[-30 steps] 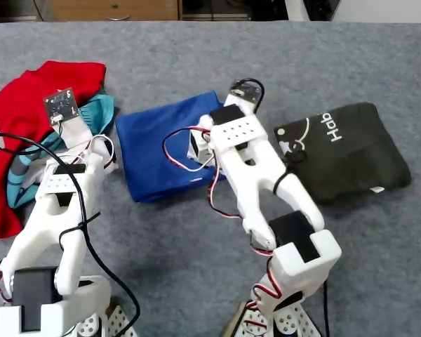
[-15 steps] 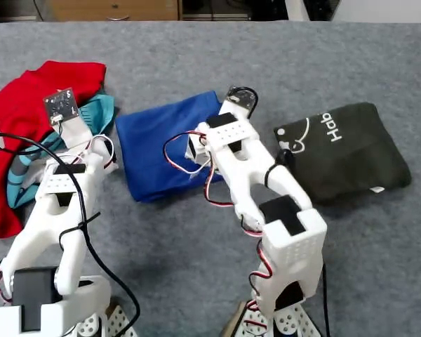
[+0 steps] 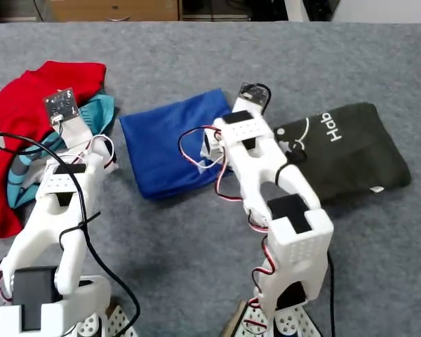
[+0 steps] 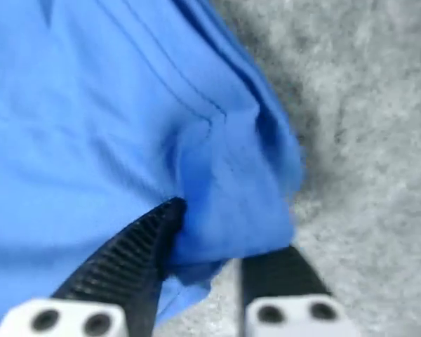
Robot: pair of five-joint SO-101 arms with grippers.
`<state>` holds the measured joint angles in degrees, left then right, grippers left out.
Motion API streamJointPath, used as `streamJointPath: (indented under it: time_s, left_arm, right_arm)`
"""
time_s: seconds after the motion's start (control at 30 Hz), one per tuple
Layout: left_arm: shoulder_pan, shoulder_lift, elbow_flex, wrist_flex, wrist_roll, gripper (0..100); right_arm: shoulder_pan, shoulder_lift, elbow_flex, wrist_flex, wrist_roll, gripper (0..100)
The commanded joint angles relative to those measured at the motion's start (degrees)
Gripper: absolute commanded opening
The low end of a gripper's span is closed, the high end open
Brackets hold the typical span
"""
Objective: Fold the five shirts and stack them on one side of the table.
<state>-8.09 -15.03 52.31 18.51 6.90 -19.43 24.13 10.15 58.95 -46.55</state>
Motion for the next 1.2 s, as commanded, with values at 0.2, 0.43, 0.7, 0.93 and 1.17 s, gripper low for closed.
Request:
streamJointPath:
  time_s: [0.2,0.43,0.7,0.93,1.17]
  left_arm:
    - [0.44,-0.13,-2.73,-0.09,-0.35,2]
    - [0.44,-0.13,-2.73,-0.44,-0.35,2]
    - [0.35,-0.13,-2.64,-0.09,-0.35,2]
    - [0.35,-0.13,-2.64,-0.09,-0.35,2]
    - [0.35,-0.13,-2.55,-0.09,-0.35,2]
  right_arm:
    - [0.31,1.01,-3.30,2.90,1.32,0.4]
    - [6.73,1.01,-17.54,11.43,8.35,0.4]
    - [19.12,1.36,-38.11,25.14,19.52,0.4]
    - [30.11,1.19,-46.99,34.64,23.91,0.4]
    - [42.33,1.27,-52.09,38.33,28.66,0.4]
